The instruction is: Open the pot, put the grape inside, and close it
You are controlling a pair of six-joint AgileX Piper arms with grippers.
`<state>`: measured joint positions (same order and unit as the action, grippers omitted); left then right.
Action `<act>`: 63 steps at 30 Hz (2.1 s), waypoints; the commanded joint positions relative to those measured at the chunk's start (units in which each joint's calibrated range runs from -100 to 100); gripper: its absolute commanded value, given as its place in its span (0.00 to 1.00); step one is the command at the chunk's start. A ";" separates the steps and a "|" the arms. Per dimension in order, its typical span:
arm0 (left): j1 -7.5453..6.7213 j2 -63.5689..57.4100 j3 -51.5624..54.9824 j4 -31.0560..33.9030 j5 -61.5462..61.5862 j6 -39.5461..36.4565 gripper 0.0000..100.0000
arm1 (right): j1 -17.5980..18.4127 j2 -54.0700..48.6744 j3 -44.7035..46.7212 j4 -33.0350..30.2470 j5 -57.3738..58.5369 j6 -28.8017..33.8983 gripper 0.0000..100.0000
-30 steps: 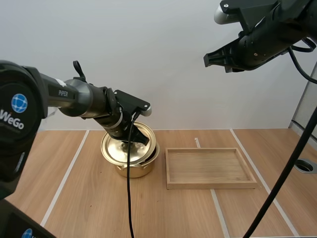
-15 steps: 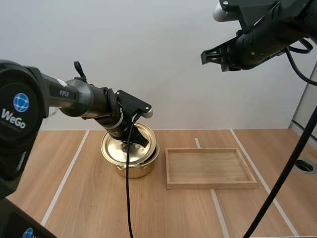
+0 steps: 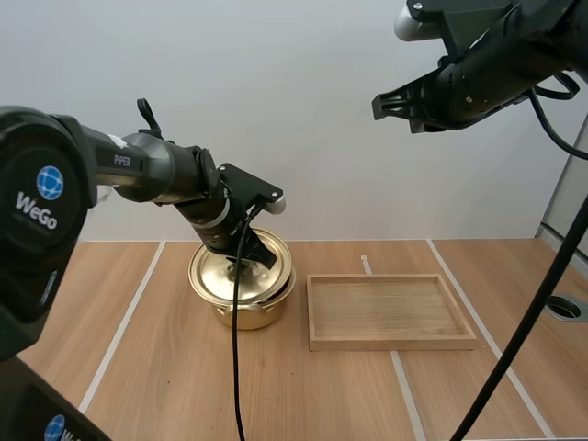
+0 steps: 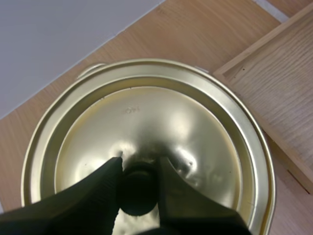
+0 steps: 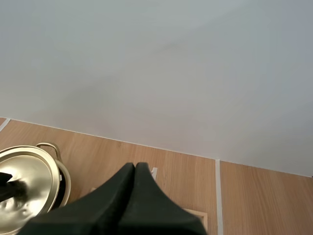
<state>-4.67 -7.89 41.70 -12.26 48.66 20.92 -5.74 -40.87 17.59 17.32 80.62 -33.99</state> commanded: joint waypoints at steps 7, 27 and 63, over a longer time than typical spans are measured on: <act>-0.16 4.85 -2.04 -3.78 2.07 1.11 0.00 | -0.23 -0.82 0.28 0.40 -0.08 -0.27 0.00; -0.16 8.50 -3.98 -4.87 2.67 1.60 0.00 | -0.23 -0.82 0.28 0.40 -0.08 -0.82 0.00; -0.16 1.19 -9.72 -3.29 9.71 0.15 0.89 | -0.23 -0.82 0.28 0.40 1.44 -1.02 0.00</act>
<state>-4.67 -4.81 33.90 -15.73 55.84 21.89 -5.74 -40.87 17.59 17.49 81.76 -34.48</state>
